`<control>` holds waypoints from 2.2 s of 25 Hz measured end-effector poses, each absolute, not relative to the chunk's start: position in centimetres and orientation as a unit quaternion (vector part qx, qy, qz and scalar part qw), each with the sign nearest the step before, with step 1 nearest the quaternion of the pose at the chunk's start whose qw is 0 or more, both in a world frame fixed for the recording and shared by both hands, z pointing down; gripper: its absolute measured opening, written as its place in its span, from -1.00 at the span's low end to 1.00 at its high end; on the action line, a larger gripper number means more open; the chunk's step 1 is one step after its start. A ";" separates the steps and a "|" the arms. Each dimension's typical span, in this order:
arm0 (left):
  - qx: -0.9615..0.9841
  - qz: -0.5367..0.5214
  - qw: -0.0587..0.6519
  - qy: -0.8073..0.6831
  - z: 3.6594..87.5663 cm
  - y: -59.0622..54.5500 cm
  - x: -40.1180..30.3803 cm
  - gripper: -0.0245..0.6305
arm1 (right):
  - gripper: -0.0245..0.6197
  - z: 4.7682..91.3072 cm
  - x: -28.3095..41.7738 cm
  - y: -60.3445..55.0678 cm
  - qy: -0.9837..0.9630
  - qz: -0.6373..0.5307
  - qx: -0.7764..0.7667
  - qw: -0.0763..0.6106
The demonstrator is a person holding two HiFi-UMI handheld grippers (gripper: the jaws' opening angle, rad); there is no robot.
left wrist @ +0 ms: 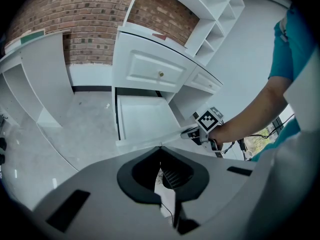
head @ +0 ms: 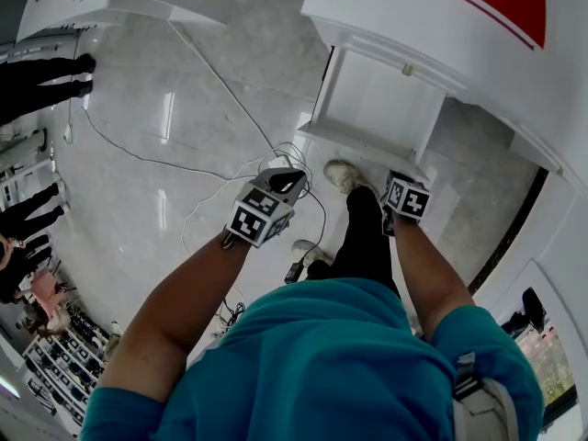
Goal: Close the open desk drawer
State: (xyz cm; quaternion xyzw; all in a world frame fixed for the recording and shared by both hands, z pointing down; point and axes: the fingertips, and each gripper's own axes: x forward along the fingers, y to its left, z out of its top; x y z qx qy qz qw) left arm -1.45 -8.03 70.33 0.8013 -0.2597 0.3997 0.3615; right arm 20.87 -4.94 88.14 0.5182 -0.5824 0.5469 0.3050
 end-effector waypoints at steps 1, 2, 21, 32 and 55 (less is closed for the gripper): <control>0.801 0.400 0.361 -0.260 70.4 -8.2 -1.5 -0.88 | -0.86 88.1 20.8 -5.2 -0.583 0.546 0.518 0.305; 0.801 0.400 0.361 -0.260 70.4 -8.4 -1.5 -0.88 | -0.85 88.1 20.8 -5.4 -0.585 0.544 0.518 0.305; 0.799 0.398 0.358 -0.273 70.0 -12.3 0.0 -0.88 | -0.86 87.8 22.7 -11.2 -0.601 0.529 0.525 0.289; 0.800 0.398 0.357 -0.270 70.1 -14.0 1.8 -0.88 | -0.86 88.0 24.2 -14.0 -0.599 0.530 0.534 0.276; 0.802 0.394 0.355 -0.276 70.5 -16.6 2.7 -0.88 | -0.86 88.1 26.2 -18.8 -0.598 0.518 0.556 0.255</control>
